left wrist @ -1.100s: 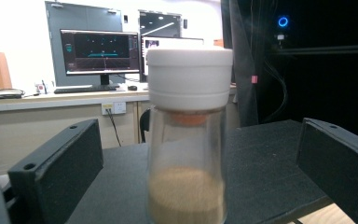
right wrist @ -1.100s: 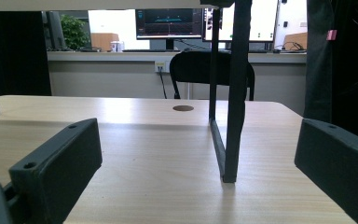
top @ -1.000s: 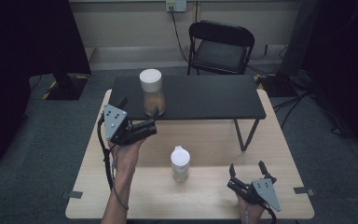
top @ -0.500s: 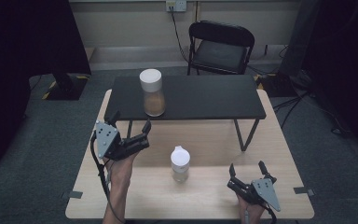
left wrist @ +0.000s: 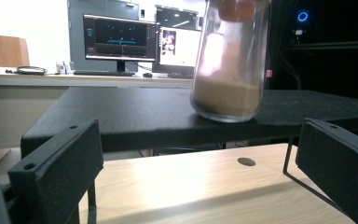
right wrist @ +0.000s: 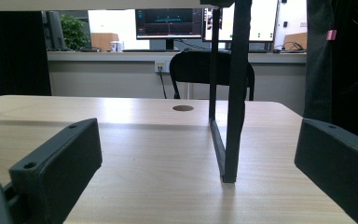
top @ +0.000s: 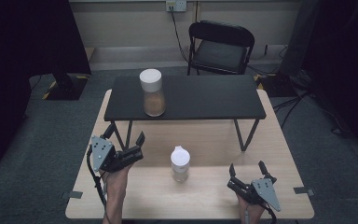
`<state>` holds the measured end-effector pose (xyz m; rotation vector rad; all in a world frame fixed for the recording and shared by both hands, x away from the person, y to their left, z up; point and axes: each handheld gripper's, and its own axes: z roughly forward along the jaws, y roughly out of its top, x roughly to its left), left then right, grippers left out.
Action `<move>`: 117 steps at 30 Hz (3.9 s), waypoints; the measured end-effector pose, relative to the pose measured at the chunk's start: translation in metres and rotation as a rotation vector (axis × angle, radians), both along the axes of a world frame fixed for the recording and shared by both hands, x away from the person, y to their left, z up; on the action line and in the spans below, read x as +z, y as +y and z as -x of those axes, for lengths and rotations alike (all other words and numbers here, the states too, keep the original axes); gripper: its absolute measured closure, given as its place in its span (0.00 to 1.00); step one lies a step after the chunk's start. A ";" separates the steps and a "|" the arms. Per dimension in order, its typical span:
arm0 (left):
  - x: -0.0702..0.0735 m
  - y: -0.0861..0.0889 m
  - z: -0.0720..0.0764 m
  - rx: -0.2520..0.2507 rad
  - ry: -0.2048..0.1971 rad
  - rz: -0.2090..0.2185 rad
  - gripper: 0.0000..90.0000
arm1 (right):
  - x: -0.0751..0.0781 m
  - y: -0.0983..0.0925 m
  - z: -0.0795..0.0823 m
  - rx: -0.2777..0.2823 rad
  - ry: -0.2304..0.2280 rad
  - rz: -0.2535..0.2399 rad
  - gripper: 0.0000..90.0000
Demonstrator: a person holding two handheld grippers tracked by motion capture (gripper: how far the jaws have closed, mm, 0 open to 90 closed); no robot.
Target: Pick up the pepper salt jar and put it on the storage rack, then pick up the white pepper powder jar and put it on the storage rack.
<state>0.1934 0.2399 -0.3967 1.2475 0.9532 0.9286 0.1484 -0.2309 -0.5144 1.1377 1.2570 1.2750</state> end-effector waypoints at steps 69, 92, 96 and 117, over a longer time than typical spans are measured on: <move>-0.120 -0.022 0.030 0.094 0.034 -0.073 0.00 | 0.000 0.001 0.000 -0.007 0.000 -0.001 0.00; -0.119 -0.022 0.029 0.091 0.033 -0.074 0.00 | 0.023 -0.001 0.000 0.064 0.016 -0.065 0.00; -0.119 -0.022 0.029 0.091 0.033 -0.074 0.00 | 0.031 0.009 0.002 0.098 -0.003 -0.071 0.00; -0.120 -0.022 0.030 0.092 0.033 -0.071 0.00 | 0.055 0.066 0.003 0.310 0.006 -0.043 0.00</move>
